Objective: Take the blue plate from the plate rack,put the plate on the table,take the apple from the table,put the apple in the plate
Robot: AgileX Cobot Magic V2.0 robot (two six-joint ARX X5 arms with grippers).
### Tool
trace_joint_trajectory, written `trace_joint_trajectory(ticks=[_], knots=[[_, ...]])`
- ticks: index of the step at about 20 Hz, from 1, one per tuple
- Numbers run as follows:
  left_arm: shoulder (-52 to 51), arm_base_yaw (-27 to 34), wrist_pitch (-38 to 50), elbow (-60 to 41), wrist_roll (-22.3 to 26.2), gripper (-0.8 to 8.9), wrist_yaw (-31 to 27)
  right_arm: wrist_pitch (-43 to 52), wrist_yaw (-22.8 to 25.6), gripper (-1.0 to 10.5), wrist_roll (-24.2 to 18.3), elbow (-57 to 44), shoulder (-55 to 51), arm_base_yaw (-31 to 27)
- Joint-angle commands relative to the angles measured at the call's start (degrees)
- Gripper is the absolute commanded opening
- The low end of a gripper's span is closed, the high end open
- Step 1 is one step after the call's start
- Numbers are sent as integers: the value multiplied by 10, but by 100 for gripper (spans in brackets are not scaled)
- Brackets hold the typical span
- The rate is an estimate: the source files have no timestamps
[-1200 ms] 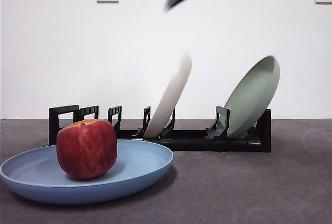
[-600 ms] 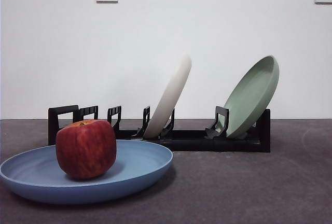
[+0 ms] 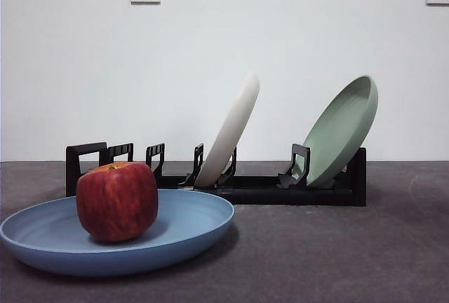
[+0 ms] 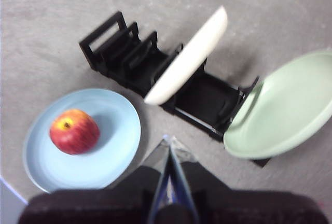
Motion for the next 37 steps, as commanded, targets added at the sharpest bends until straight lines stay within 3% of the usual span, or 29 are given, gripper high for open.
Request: trace_joint_trajectory(ticks=[1,4,7,10,22,24,26,29,33,37], knots=[[-57,22,60,-117,-35,-9,2,64,-1,-12,23,-99,-33,0],[-126,28,126,-244,-67,-9,-2,152,0,-12,55,-211,-82,0],[-174,28,174,-325,-90,-9,4,188,0,-11,58,-270,-113,0],[-182,27,179,-332,-98,-7,31,184,6,-11,52,-271,-115,0],[-175,28,161,-332,-96,-3,26,179,4,-11,53,-271,-117,0],[-200,55,144,-332,-94,-3,9,179,4,-11,53,-271,-117,0],[-234,110,132,-332,-95,-3,32,179,4,-11,53,-271,-117,0],[-292,225,118,-332,-111,-3,96,179,4,-11,53,-271,-117,0],[-359,367,121,-346,-109,-3,122,179,4,-11,54,-271,-117,0],[-425,429,199,-446,-109,-3,122,179,4,-11,53,-271,-117,0]])
